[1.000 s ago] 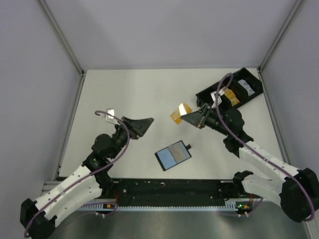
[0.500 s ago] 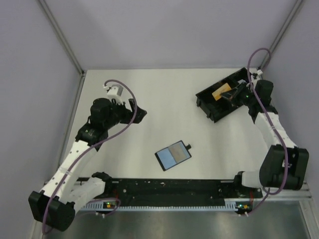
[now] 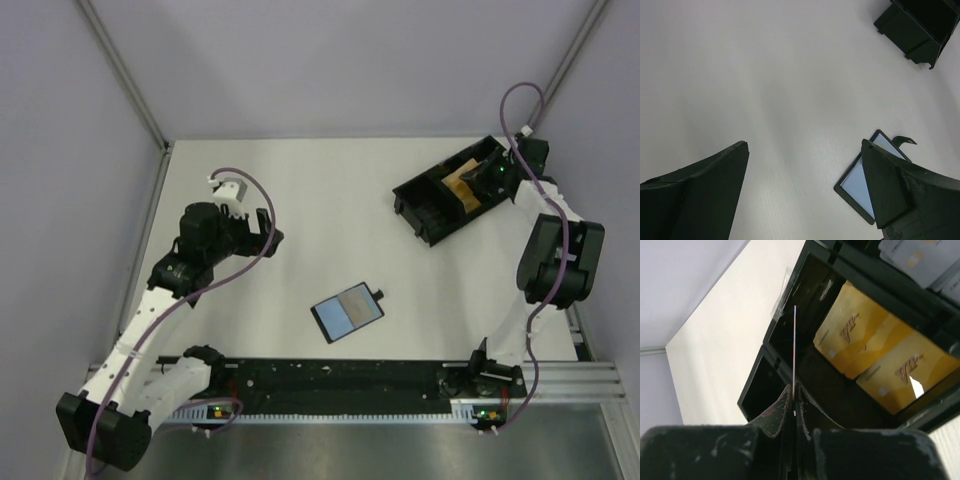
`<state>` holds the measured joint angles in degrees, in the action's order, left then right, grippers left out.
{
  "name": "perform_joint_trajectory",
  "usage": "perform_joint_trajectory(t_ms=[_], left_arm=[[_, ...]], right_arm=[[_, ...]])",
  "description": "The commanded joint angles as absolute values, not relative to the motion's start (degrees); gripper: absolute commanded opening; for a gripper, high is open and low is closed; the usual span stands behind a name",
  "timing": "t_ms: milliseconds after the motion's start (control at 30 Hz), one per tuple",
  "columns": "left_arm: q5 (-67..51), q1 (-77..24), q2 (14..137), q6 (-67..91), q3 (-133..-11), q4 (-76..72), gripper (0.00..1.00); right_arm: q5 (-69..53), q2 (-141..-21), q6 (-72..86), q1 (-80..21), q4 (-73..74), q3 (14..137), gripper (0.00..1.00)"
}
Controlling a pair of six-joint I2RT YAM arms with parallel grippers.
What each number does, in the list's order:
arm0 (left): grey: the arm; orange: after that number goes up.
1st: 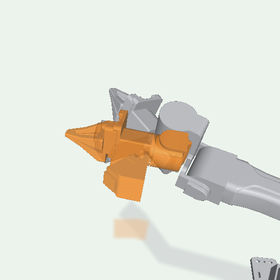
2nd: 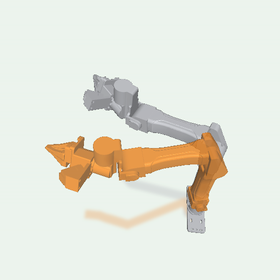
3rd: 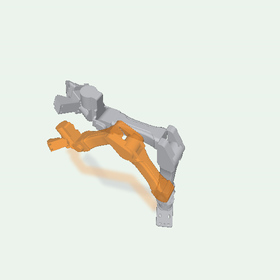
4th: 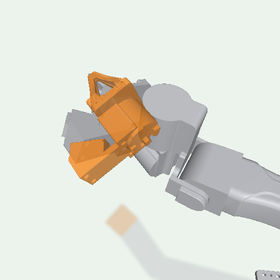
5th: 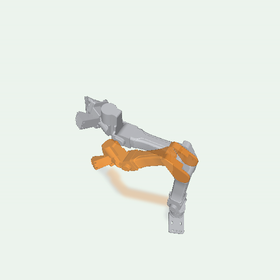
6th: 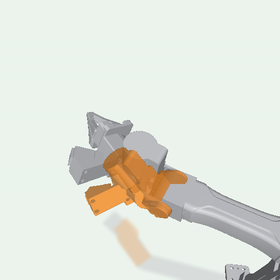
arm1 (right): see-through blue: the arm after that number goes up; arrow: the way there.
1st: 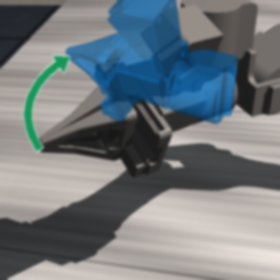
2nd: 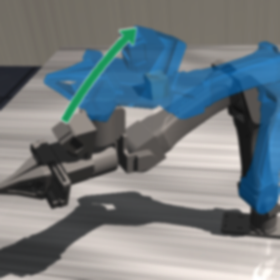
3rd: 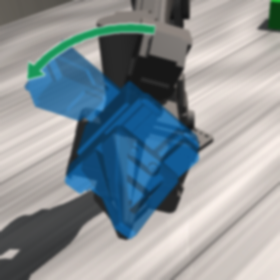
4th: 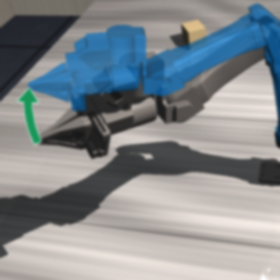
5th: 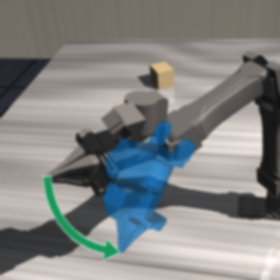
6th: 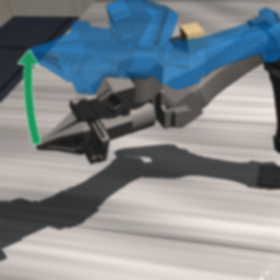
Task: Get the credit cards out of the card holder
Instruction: Place the credit card in the storage box.
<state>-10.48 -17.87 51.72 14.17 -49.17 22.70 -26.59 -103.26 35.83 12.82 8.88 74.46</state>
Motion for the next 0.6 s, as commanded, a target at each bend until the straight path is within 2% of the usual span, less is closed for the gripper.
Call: perform_joint_trajectory(t_ms=[0,500,567], left_arm=[[-8.5,-17.3,52.1,12.3,-49.4,22.4,0.97],[-7.6,-16.3,52.6,12.6,-49.1,22.4,0.95],[-7.7,-16.3,52.5,12.5,-49.1,22.4,0.95]], right_arm=[[-26.4,-109.1,34.9,13.6,9.1,81.5,0.0],[-36.1,-118.0,40.1,13.3,5.4,85.5,0.0],[-34.4,-117.1,39.2,13.4,7.3,85.5,0.12]])
